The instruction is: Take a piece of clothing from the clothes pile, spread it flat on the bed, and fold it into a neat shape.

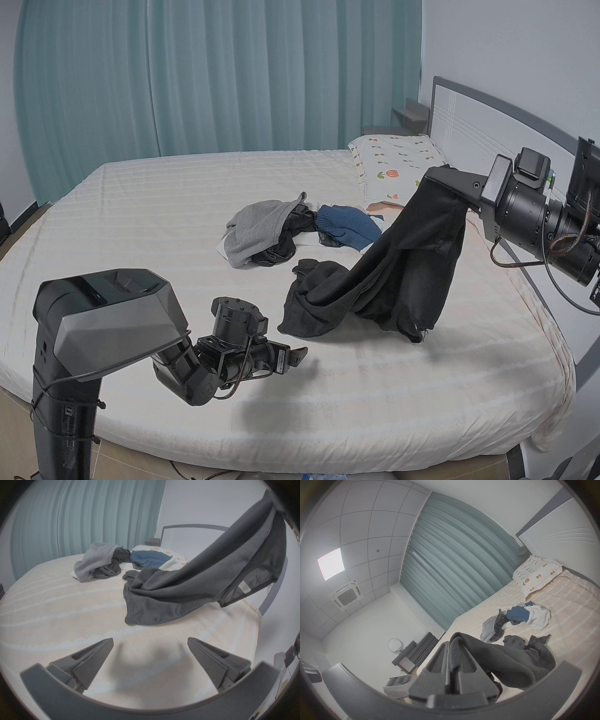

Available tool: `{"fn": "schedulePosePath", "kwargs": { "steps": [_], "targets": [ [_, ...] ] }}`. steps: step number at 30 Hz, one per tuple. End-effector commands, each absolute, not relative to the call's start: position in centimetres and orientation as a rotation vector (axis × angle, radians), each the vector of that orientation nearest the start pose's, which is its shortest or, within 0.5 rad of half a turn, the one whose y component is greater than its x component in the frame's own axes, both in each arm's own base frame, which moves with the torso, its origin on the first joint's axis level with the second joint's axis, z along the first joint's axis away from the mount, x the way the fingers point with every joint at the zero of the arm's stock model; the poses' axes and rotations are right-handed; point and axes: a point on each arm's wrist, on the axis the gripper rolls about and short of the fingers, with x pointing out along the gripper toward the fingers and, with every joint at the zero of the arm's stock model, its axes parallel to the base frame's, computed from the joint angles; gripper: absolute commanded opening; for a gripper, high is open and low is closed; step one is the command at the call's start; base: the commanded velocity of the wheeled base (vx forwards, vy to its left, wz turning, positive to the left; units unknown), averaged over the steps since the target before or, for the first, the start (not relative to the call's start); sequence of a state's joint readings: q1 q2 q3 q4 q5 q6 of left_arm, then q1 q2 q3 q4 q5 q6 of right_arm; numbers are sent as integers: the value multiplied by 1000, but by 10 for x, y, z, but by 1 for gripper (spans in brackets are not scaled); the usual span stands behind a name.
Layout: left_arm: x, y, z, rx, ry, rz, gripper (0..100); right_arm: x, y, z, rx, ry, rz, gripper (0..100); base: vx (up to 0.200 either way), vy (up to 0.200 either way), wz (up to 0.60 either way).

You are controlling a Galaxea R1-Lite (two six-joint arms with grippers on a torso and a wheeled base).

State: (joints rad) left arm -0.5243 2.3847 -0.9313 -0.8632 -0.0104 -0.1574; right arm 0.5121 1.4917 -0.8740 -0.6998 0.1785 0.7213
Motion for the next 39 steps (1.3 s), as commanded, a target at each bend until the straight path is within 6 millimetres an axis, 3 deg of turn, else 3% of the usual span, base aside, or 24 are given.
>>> {"fn": "schedulePosePath", "kwargs": {
  "steps": [1,18,19,27,28,35,39],
  "targets": [
    [360,-210,-24,3,626,-470,100,229,145,271,705,173,727,0,0,0,0],
    [402,-233,-47,-9,531,-408,100,232,147,279,710,147,738,0,0,0,0],
    [403,-233,-46,-13,529,-406,0,232,147,277,709,151,735,0,0,0,0],
    [391,-222,-40,-154,573,-297,0,241,136,262,696,189,685,0,0,0,0],
    [382,-215,-17,-276,578,-263,0,249,132,250,694,236,680,0,0,0,0],
    [339,-190,56,-401,553,-298,0,274,134,212,677,350,609,0,0,0,0],
    [325,-168,118,-471,427,-307,0,299,146,194,669,362,594,0,0,0,0]
  ]
}}
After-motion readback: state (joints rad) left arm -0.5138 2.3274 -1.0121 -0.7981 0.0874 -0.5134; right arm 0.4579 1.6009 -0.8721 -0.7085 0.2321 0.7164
